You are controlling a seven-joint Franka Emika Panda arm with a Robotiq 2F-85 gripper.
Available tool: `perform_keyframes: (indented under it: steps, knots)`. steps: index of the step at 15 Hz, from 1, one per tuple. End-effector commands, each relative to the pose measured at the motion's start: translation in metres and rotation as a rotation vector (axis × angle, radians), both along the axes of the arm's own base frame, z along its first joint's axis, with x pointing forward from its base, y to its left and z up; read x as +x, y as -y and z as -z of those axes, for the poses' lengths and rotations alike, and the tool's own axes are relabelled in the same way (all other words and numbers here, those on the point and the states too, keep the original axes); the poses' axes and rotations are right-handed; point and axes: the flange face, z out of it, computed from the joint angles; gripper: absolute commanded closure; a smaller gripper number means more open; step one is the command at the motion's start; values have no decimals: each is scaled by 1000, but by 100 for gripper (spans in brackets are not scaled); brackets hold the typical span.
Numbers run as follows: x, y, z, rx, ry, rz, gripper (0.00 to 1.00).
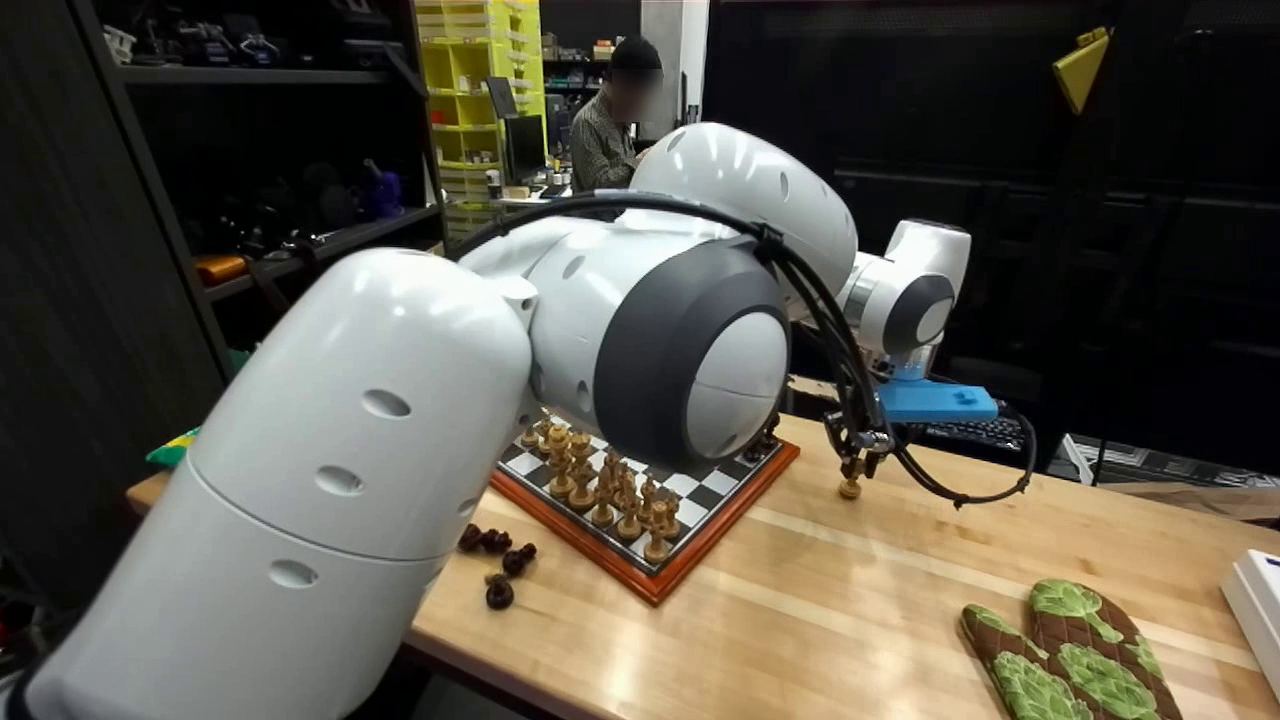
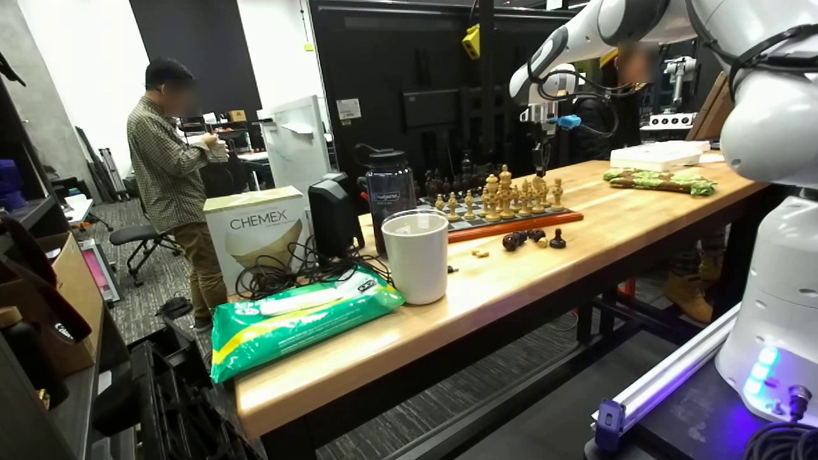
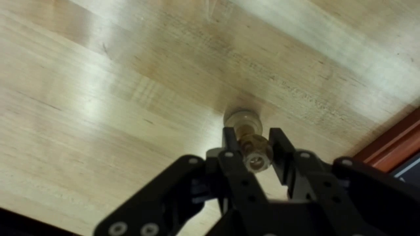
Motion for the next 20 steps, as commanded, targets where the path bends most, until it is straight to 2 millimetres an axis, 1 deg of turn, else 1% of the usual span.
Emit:
perform_keyframes:
  steps: [1, 4, 7, 9, 13, 15, 17, 20]
  knots:
    - [-9, -32, -36, -52, -9, -55, 93]
    - [-17, -64, -67, -103, -21, -96, 93]
    - [-37, -100, -99, -133, -41, -147, 93]
    - [-56, -122, -119, -148, -50, -180, 93]
    - [-102, -165, -155, -145, -62, -285, 93]
    - [-122, -187, -170, -133, -52, -357, 93]
    - [-135, -205, -180, -119, -41, -435, 93]
    - [-146, -233, -183, -78, -24, -575, 93]
